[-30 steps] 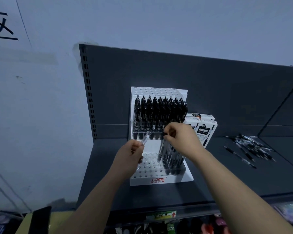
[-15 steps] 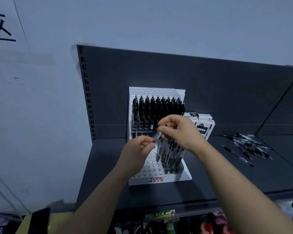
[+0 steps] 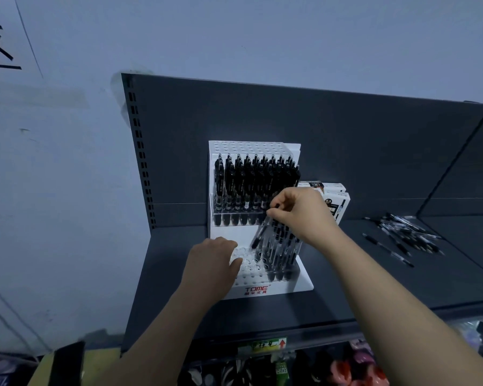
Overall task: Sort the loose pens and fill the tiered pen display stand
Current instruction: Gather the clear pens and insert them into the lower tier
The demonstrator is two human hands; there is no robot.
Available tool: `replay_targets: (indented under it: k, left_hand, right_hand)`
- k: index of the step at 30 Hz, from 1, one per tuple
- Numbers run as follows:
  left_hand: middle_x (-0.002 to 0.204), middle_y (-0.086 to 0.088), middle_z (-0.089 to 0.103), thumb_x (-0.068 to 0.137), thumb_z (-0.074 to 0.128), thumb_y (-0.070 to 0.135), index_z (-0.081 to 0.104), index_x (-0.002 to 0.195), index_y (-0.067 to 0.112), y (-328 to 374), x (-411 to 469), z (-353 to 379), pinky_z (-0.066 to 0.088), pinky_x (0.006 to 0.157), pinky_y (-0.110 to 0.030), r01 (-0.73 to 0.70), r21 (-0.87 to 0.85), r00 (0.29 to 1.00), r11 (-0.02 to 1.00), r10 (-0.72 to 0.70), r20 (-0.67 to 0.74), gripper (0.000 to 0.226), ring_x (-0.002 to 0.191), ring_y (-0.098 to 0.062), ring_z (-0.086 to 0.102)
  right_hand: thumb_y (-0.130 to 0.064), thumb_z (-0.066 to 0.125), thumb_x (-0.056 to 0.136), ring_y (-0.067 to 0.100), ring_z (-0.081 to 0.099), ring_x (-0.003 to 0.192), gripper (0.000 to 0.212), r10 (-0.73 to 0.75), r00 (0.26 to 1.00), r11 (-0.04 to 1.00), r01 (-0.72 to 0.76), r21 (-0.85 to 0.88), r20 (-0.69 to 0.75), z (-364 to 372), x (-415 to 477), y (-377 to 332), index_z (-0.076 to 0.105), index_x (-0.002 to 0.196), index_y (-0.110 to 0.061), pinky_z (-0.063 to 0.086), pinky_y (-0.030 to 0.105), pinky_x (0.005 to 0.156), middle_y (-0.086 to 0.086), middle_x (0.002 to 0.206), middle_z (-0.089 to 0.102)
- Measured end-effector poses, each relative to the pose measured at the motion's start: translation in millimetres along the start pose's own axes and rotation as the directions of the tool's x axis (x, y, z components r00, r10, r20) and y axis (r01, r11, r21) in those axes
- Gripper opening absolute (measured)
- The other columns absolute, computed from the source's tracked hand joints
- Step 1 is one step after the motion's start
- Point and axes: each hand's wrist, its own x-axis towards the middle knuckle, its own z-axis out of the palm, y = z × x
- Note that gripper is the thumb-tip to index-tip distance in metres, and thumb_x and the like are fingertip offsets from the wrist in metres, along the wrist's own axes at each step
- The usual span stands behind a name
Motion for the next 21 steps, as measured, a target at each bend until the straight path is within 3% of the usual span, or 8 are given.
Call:
replay_targets:
  k: [5, 14, 21]
  left_hand:
    - [0.12, 0.007, 0.059, 0.097, 0.042, 0.044, 0.055, 0.122, 0.024, -2.3, -1.4, 3.3, 0.038, 0.094, -0.031, 0.014, 0.075, 1.0, 0.997, -0.015, 0.009, 0.035, 0.11, -0.016, 0.053]
    - [0.122, 0.006, 0.058, 0.097, 0.042, 0.043, 0.054, 0.125, 0.024, -1.3, -3.4, 7.1, 0.037, 0.095, -0.032, 0.019, 0.103, 0.998, 0.995, -0.024, 0.049, 0.036, 0.113, -0.017, 0.052]
    - [0.122, 0.006, 0.059, 0.096, 0.042, 0.044, 0.054, 0.126, 0.024, -0.4, -3.5, 6.9, 0.038, 0.095, -0.033, 0.027, 0.092, 0.998, 0.995, -0.032, 0.047, 0.037, 0.113, -0.018, 0.052]
  right_hand:
    - [-0.022, 0.075, 0.081, 0.015, 0.063, 0.069, 0.012, -0.025, 1.0, 0.996, 0.024, -0.085, -0.012, -9.0, 5.3, -7.1, 0.065, 0.074, -0.025, 0.054, 0.033, 0.067, -0.007, 0.072, 0.065]
    - [-0.024, 0.072, 0.084, 0.015, 0.065, 0.075, 0.004, 0.022, 0.992, 0.96, 0.014, -0.279, 0.127, 8.0, -0.7, -3.0, 0.071, 0.082, -0.021, 0.057, 0.038, 0.075, -0.006, 0.079, 0.07]
    - [-0.024, 0.055, 0.097, 0.01, 0.058, 0.071, 0.021, -0.064, 0.974, 0.912, 0.145, -0.383, 0.217, 16.2, -1.2, -8.1, 0.076, 0.098, -0.022, 0.053, 0.029, 0.069, -0.006, 0.099, 0.073]
